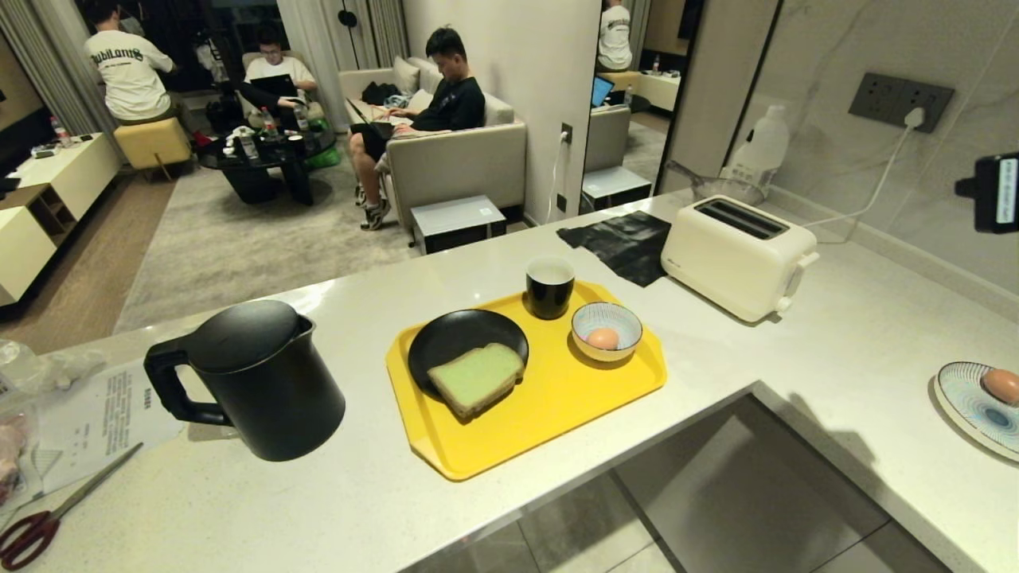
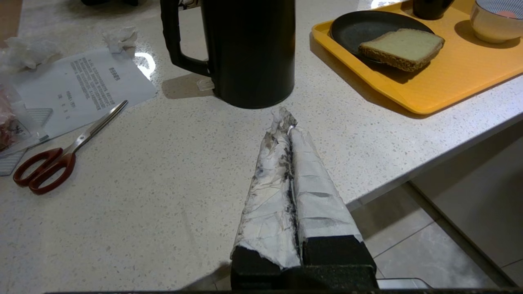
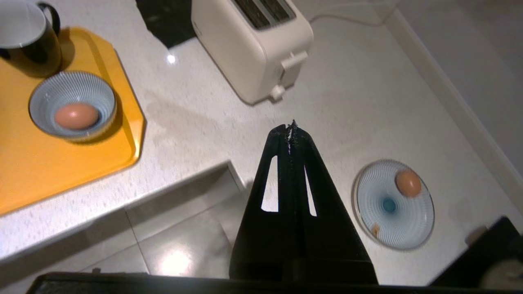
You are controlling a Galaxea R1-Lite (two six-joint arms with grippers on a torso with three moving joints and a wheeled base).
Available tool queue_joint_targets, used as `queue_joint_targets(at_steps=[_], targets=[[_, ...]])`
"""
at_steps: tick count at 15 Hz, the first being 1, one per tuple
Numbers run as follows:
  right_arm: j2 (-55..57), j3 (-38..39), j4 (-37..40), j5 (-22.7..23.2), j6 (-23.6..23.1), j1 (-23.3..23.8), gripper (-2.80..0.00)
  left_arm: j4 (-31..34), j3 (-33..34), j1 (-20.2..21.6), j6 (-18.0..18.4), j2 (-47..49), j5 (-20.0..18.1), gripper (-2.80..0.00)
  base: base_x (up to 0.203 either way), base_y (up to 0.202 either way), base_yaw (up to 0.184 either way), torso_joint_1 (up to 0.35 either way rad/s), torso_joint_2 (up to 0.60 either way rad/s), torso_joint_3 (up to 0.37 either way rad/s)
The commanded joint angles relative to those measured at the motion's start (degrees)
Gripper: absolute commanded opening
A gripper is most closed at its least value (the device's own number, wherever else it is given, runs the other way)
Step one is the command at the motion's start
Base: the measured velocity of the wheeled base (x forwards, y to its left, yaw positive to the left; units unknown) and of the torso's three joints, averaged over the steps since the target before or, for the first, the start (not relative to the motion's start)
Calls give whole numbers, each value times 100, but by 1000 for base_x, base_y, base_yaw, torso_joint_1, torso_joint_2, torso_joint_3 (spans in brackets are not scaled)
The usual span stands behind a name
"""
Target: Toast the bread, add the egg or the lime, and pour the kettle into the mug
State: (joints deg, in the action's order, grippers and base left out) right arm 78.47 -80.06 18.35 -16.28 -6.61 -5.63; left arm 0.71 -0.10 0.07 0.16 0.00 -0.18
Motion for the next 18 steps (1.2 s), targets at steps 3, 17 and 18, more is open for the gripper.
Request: queue_joint_targets(at_steps=[3,17,18], targets=[[-1602,1485,139,23,89,97,-280,0,1,1,2,-18,1,-280,0,0,0,0,0,0],[-5463,6201,-1643,597,-407,-187,-280,0,1,1,2,-18,1,-280,0,0,0,0,0,0],[-5601,6480,-1740,638,-408,-190,-280,0,-3,1,2,-18,1,-280,0,0,0,0,0,0]])
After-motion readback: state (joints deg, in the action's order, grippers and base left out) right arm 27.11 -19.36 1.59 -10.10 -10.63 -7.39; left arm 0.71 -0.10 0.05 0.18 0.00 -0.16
